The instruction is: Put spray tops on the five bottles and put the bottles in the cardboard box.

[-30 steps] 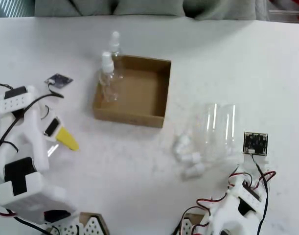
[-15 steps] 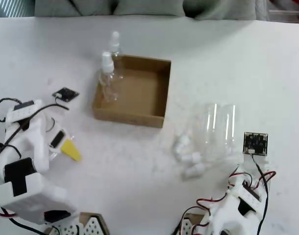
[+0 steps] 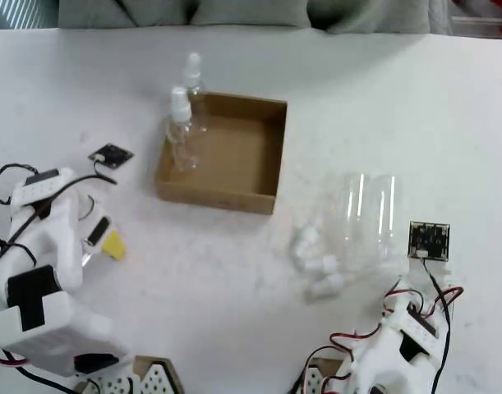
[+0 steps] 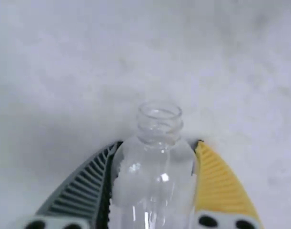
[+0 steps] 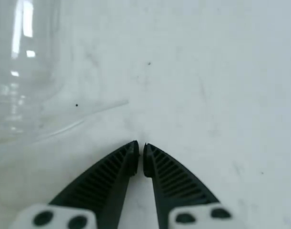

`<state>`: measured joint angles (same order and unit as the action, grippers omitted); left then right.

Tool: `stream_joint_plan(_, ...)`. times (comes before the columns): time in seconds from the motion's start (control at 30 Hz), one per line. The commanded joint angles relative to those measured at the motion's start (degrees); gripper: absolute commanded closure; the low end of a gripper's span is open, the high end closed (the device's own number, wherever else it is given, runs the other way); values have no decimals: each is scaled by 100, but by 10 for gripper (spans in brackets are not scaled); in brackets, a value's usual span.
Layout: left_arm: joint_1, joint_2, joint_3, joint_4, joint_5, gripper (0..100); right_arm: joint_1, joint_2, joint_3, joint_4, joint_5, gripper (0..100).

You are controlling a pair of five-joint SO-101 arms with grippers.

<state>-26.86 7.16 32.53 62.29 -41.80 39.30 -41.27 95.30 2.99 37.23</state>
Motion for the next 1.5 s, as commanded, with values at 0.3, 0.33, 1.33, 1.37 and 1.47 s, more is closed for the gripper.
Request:
stream_joint_plan(0.3, 48, -347, -800, -26, 4220, 973, 4, -22, 53, 22, 44, 978)
stream_joint_plan(0.33, 48, -338, -712, -185, 4387, 973, 4, -22, 53, 22, 44, 978)
stream_joint_plan(1.33, 101, -2264, 1837, -2233, 3921, 972, -1174, -57, -5503, 6290, 53, 978)
stream_joint_plan(1.37, 101, -2264, 1837, -2233, 3912, 972, -1323, -57, -5618, 6457, 53, 978)
stream_joint_plan(1.47, 101, -2264, 1846, -2233, 3895, 972, -1877, -57, -5925, 6914, 53, 978)
